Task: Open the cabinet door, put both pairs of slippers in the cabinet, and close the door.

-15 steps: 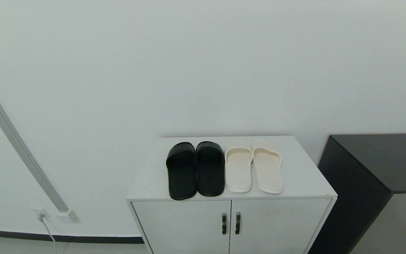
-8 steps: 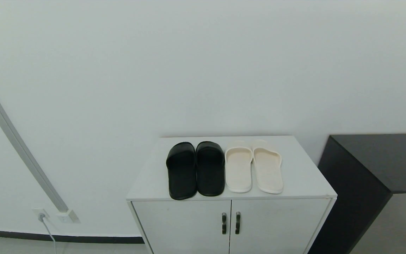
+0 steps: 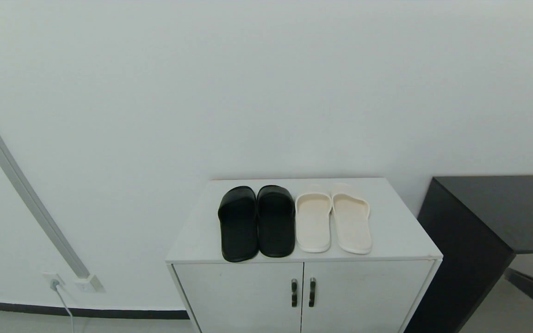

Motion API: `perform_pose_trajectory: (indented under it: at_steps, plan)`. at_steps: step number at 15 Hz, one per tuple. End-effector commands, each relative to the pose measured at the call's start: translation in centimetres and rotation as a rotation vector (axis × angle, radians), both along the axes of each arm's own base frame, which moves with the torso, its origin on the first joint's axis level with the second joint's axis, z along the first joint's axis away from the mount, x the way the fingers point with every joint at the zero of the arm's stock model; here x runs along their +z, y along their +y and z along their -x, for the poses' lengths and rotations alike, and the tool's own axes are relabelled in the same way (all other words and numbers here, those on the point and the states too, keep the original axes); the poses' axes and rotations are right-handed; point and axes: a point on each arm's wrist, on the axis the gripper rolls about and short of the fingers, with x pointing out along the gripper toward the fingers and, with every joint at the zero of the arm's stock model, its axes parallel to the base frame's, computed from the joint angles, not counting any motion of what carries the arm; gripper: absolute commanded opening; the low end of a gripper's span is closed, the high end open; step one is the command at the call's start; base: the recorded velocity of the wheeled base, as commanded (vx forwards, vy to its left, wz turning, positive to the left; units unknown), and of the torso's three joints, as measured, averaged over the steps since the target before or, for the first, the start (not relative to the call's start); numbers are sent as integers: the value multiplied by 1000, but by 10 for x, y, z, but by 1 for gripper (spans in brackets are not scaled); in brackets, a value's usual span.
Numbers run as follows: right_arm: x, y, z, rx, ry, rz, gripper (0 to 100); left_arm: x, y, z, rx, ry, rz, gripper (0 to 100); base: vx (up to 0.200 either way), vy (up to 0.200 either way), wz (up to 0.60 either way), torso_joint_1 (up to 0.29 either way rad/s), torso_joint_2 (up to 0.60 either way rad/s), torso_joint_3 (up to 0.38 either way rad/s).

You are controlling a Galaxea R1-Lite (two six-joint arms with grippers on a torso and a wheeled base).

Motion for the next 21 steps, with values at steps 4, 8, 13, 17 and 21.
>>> perform_pose_trajectory:
  at_steps: [4, 8, 13, 17, 21]
  plan:
    - [0, 101, -62, 117, 88, 17, 100, 0, 0, 0, 0, 0, 1, 0, 0, 0, 0, 0, 0, 0]
    - [-1, 145, -97, 74, 99, 34, 100, 0, 0, 0, 0, 0, 1, 0, 0, 0, 0, 0, 0, 0]
    - [-26, 194, -146, -84, 107, 55, 100, 0, 0, 0, 0, 0, 1, 0, 0, 0, 0, 0, 0, 0]
    - [-43, 218, -187, -215, 49, 64, 100, 0, 0, 0, 0, 0, 2, 0, 0, 0, 0, 0, 0, 0]
    - [-61, 224, -231, -305, 32, 63, 100, 0, 0, 0, 0, 2, 2, 0, 0, 0, 0, 0, 0, 0]
